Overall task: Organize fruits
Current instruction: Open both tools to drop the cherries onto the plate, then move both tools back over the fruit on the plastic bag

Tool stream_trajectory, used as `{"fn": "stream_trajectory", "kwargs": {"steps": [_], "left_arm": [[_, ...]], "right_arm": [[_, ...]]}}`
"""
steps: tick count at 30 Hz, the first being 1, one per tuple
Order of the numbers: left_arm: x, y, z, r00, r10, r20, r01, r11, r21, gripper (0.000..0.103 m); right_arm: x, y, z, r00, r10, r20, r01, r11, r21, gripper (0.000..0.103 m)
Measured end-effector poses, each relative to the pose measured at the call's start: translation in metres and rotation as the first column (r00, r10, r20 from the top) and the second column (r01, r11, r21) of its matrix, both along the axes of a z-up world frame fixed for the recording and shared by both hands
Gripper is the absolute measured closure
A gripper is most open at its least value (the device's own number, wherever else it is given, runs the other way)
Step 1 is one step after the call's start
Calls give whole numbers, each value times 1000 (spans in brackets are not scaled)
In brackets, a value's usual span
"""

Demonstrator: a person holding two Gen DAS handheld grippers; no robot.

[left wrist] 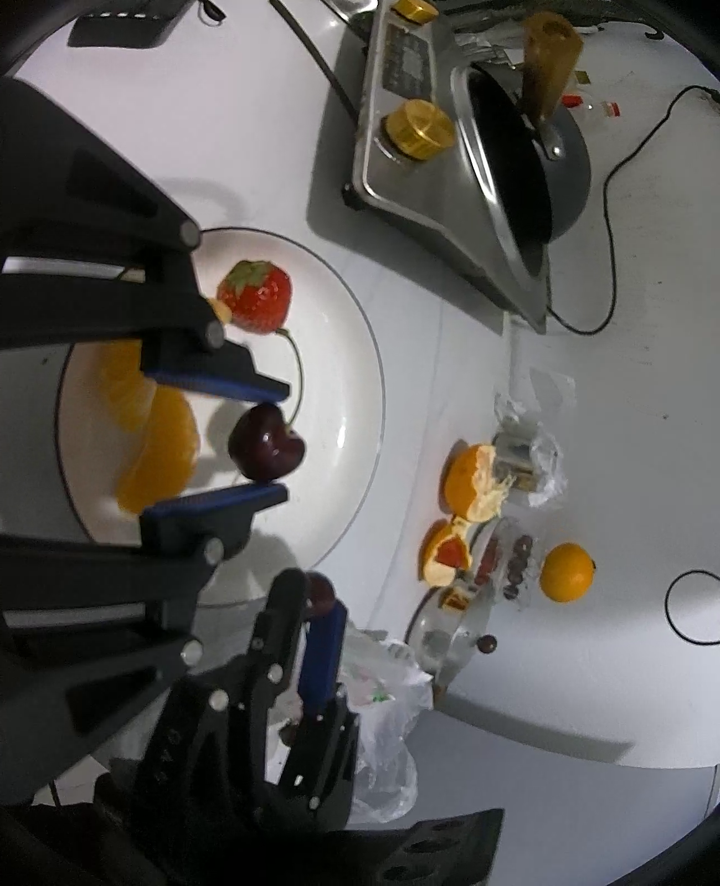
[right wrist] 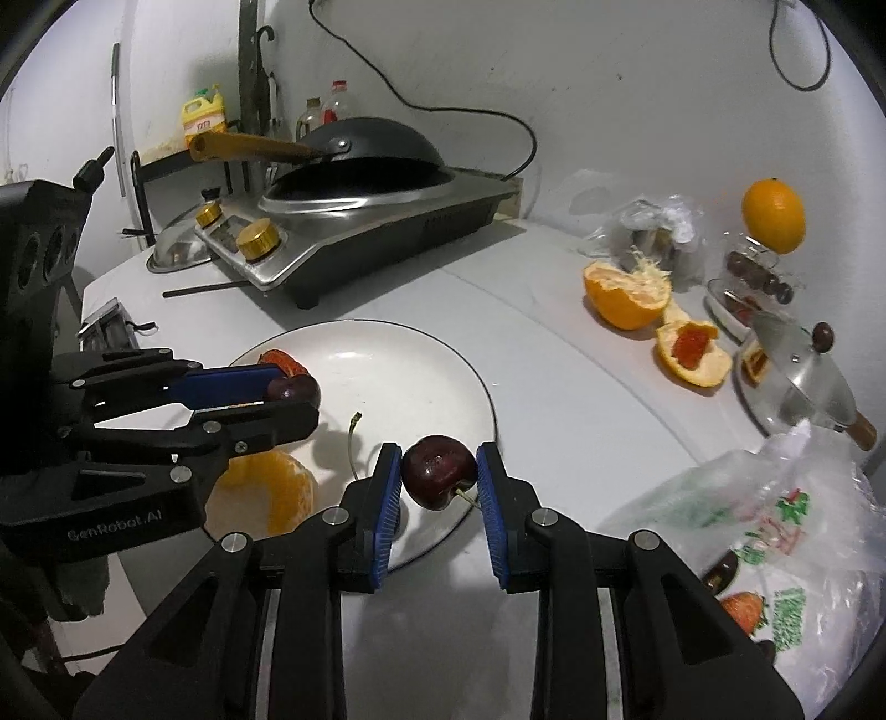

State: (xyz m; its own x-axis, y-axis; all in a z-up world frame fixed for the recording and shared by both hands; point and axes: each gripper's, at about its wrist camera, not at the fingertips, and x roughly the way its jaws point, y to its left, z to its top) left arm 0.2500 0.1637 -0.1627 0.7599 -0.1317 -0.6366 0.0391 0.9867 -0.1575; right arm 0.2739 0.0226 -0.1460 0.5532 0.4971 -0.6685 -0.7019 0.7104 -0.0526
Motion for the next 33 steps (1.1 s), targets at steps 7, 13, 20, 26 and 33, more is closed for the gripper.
{"fn": "stream_trajectory", "kwargs": {"steps": [7,13,20,26,33], "left_arm": [[10,6,-8,1000,-10,-17,10,1000,-4,72],[12,10,-8,1000,2,-22,-2,1000,-10,71],[6,13,-4,999,26,-27,-26,1000,-3,68],[-7,12,5,999,46,-8,-46,999,6,49],[-27,10,18,997,70,18,-70,997,11,47]], "right_arm": [[10,13,-11,1000,1,-26,-2,1000,-11,74],[14,19,-14,999,-1,-35,0,1000,-10,74],[13,18,-12,1000,-9,-28,9,1000,-11,65],[6,9,0,1000,-30,-7,30,999,13,49],[-10,-5,14,998,-52,46,51,998,22,35]]}}
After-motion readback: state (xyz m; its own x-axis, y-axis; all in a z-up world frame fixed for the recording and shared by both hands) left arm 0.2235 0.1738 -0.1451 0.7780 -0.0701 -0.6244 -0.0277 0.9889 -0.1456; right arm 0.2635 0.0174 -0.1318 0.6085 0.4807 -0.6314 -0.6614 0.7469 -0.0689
